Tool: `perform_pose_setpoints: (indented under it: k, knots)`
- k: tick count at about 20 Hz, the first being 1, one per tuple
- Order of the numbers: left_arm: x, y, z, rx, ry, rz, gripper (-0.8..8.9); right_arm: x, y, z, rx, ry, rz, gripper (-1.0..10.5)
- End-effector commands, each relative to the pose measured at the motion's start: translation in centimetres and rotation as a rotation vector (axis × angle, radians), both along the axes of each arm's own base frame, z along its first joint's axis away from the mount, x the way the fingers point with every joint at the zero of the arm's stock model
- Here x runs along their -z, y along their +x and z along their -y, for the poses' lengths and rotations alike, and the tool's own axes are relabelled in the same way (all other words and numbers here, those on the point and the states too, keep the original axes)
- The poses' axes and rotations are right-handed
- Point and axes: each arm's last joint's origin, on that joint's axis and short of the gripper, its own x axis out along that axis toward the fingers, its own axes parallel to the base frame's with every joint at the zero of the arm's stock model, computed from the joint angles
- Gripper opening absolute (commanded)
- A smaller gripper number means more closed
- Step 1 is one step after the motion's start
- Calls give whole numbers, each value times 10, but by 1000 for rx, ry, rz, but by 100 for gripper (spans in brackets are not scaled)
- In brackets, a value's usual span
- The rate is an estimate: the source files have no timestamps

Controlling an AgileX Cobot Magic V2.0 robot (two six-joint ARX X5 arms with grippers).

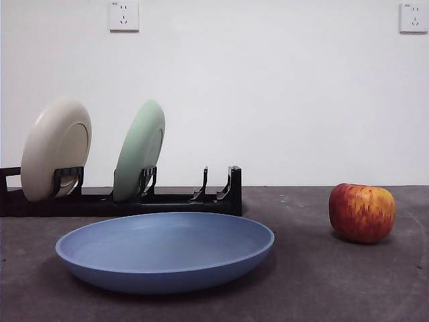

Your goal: Take the blue plate from the plate rack,put the plate on the table,take the apple from the table,put the apple in the plate

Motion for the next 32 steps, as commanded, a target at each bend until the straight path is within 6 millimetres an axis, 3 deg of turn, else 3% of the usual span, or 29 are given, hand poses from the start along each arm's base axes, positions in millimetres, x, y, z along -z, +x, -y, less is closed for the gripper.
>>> perform_pose_setpoints:
  k: [1, 3, 6, 9, 13, 18, 25, 32]
  knots:
    - [-22, -12, -29, -66, -73, 42, -8, 3, 6, -8, -17, 19, -26, 487]
    - [-39, -22, -58, -136, -120, 89, -8, 9, 13, -17, -44, 22, -71, 521]
    - [-59, -37, -98, -217, -241, 142, -8, 24, 27, -29, -86, -29, -142, 722]
    - [-72, -51, -130, -258, -357, 154, -8, 41, 45, -41, -102, -116, -179, 730]
    - [-78, -60, -152, -287, -437, 156, -8, 58, 65, -49, -119, -124, -192, 730]
    - [-81, -66, -167, -317, -499, 145, -8, 77, 96, -61, -108, -120, -185, 730]
    - [-80, -63, -158, -318, -474, 139, -8, 81, 147, -73, -87, -218, -153, 729]
    - [-77, -59, -149, -310, -442, 138, -8, 120, 162, -94, -149, -280, -242, 724]
